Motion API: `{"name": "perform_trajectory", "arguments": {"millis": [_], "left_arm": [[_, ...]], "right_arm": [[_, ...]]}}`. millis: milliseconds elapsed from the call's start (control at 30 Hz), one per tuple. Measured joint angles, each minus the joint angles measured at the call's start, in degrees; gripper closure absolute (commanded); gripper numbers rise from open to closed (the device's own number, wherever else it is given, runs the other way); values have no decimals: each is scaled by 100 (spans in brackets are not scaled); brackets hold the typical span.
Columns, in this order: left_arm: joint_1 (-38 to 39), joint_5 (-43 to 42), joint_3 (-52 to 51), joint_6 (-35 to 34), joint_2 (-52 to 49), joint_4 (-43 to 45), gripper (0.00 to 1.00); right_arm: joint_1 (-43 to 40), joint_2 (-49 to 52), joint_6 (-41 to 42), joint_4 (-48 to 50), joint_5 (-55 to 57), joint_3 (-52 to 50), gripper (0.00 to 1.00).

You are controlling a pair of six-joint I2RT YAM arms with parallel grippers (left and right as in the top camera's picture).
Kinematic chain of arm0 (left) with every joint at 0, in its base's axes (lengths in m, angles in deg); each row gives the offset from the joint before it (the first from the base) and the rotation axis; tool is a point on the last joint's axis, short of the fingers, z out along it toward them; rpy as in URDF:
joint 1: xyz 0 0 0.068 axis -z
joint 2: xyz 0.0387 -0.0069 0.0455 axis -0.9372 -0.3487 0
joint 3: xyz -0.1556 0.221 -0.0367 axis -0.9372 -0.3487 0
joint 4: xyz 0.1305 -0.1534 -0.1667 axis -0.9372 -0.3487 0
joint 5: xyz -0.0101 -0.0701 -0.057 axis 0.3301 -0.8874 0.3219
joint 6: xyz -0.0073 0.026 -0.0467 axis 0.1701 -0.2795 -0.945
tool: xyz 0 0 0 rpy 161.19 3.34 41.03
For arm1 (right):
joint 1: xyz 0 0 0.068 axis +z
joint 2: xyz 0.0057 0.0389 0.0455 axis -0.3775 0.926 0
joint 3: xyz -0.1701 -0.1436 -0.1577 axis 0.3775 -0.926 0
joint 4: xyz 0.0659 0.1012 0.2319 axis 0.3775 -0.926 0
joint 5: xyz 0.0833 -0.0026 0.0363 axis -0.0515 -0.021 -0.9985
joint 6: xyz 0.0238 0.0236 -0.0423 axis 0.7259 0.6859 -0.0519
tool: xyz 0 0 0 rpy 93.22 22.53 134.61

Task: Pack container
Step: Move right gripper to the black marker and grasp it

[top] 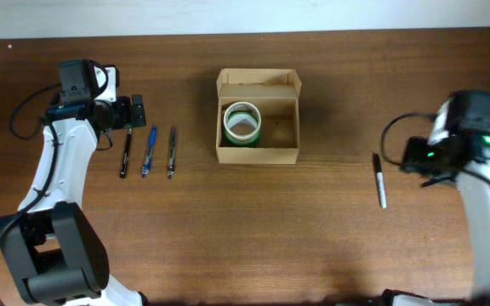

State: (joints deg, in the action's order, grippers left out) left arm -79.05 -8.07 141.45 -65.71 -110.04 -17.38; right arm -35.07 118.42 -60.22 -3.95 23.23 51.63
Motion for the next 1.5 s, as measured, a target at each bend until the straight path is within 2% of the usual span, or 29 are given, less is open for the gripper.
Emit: {"name": "perform_trajectory", "arguments": {"millis": [300, 467, 633, 733, 1167, 1267, 1500], "left_arm": [[0, 2, 0, 0, 0, 2, 1], [0, 4, 0, 2, 0, 2, 1], [0, 2, 0, 0, 0, 0, 1], [0, 2, 0, 2, 0, 2, 1], [0, 2, 0, 0, 0, 2, 1], [0, 2, 0, 2, 0, 0, 1], [0, 2, 0, 0, 0, 2, 1]], "right_arm": [[7, 1753, -601, 284, -632, -162, 40], [111, 2247, -785, 520, -619, -162, 39], [170, 2343, -844, 811, -485, -162, 40], [170, 2343, -863, 837, -402, -162, 45], [625, 2677, -876, 1029, -31, -162, 46], [673, 2693, -817, 1058, 0, -155, 57], [673, 2699, -758, 1080, 2, -155, 60]]}}
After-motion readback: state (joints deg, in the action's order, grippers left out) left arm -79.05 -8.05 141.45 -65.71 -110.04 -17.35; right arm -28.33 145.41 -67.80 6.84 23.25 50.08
